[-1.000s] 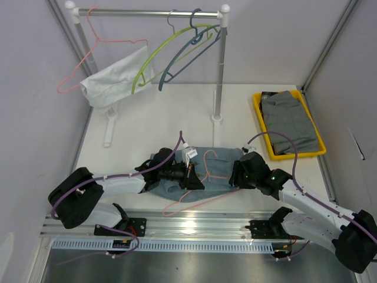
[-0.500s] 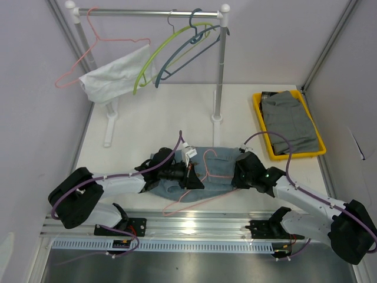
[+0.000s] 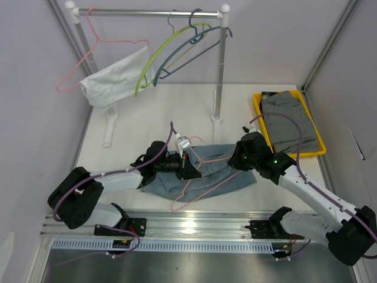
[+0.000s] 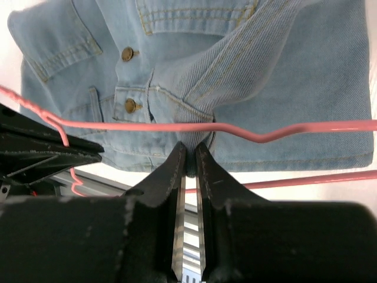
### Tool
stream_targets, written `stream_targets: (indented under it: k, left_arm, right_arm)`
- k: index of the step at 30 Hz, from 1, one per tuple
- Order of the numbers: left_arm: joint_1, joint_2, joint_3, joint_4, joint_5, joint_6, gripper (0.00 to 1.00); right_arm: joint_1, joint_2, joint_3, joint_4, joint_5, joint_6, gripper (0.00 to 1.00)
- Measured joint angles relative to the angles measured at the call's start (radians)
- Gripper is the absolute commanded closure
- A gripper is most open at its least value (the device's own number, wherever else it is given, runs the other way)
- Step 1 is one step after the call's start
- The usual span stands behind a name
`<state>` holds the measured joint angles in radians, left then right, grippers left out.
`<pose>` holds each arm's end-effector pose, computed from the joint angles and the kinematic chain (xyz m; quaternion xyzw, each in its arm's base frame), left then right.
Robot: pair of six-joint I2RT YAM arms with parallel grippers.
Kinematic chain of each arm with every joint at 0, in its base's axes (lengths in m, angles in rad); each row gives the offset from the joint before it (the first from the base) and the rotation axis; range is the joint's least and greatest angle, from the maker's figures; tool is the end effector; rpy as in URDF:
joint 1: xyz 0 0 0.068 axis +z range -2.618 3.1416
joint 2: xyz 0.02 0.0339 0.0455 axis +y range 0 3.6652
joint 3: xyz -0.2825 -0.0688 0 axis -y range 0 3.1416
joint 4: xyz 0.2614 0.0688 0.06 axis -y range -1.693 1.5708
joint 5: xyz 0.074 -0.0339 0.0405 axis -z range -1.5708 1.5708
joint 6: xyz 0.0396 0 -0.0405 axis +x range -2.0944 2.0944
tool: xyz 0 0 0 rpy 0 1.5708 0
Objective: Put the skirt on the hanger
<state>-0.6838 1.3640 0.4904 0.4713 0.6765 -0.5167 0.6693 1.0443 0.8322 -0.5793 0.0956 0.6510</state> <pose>0.1954 -0.1913 0.1870 0.2481 0.7688 -0.5223 0.2730 0.1795 0.1372 0.2807 0.0097 0.9241 0.1978 0.3269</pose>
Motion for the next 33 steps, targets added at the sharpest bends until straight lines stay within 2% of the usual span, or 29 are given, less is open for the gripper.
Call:
stream_targets:
  k: [5,13,21,33]
  left_arm:
    - [-0.003,0.004,0.003,0.014,0.012,0.004,1.0]
    - [-0.043,0.013,0.069,-0.075,-0.048,0.082,1.0]
    - [-0.079,0.051,0.14,-0.168,-0.185,0.153,1.0]
    - [-0.104,0.076,0.2,-0.348,-0.476,0.196,1.0]
  right_arm:
    - [-0.084,0.0,0.0,0.002,-0.085,0.004,1.0]
    - [-0.109,0.018,0.0,0.016,-0.159,0.012,1.0]
    - [-0.16,0.008,0.0,0.026,-0.236,0.035,1.0]
    - [-0.229,-0.119,-0.027,0.013,-0.301,0.056,1.0]
